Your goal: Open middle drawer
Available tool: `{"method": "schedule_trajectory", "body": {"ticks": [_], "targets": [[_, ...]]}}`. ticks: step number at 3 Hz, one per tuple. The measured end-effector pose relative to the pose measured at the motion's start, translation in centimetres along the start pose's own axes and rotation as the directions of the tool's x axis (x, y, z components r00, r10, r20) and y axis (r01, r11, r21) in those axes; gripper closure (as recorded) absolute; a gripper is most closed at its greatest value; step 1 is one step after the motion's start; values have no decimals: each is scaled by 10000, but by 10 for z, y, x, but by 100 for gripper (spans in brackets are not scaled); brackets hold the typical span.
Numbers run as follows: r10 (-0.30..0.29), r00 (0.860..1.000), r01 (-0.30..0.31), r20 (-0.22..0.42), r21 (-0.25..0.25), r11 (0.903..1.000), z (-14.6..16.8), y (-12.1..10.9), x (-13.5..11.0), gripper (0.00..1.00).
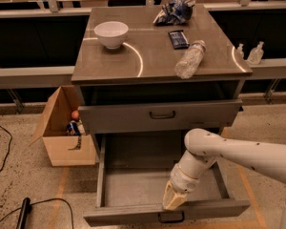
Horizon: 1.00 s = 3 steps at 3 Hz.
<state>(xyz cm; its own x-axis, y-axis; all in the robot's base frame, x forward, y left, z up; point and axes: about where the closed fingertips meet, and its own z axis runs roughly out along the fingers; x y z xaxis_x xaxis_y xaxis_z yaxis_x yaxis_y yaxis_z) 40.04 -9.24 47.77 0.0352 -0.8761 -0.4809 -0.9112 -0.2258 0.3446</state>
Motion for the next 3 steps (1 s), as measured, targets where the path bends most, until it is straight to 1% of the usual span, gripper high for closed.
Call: {"method": "schedule_trajectory", "body": {"ticks": [1, 2, 3], "targets": [[523, 9980, -503, -343, 563, 9971, -18, 5, 7, 100], [1624, 9808, -1400, -1079, 1901, 9717, -53, 4, 34, 100], [1846, 9761, -1580, -1144, 2093, 9650, -58, 4, 35, 84]]}}
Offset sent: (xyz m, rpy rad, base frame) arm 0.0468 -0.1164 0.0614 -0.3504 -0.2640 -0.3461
